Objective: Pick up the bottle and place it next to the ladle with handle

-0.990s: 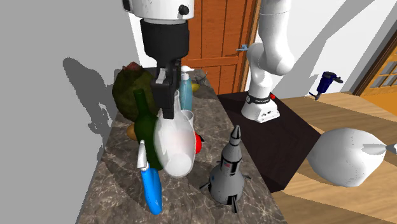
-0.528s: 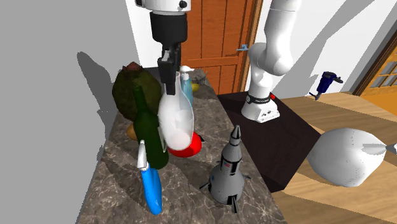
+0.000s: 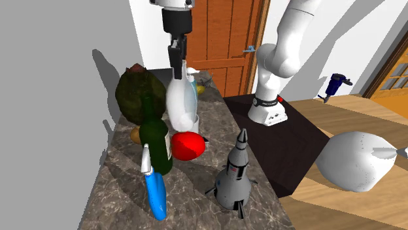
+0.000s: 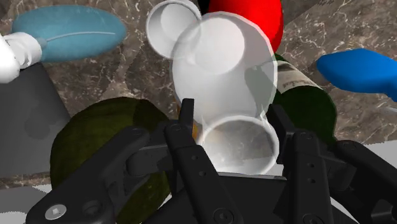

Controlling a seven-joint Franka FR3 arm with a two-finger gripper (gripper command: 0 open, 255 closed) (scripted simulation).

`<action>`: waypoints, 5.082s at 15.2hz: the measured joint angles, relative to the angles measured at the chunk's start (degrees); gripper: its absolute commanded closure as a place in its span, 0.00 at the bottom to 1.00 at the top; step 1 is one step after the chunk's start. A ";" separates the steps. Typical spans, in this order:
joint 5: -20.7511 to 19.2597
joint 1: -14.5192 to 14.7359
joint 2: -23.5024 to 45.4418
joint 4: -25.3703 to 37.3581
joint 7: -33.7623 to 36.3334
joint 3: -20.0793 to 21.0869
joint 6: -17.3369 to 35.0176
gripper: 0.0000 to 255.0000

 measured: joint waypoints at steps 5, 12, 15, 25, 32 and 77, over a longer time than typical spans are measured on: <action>0.13 -2.11 -4.29 -4.36 -7.35 -5.04 0.02 1.00; -1.18 -5.28 -8.46 -9.05 -17.25 -12.17 0.41 1.00; -2.24 -6.89 -9.07 -9.03 -21.55 -15.37 -0.32 1.00; -5.69 -12.11 -8.39 -8.50 -35.64 -25.75 0.15 1.00; -7.35 -15.64 -3.53 -4.06 -45.80 -33.16 0.64 1.00; 7.72 -30.18 33.59 21.50 -81.41 -49.84 9.20 1.00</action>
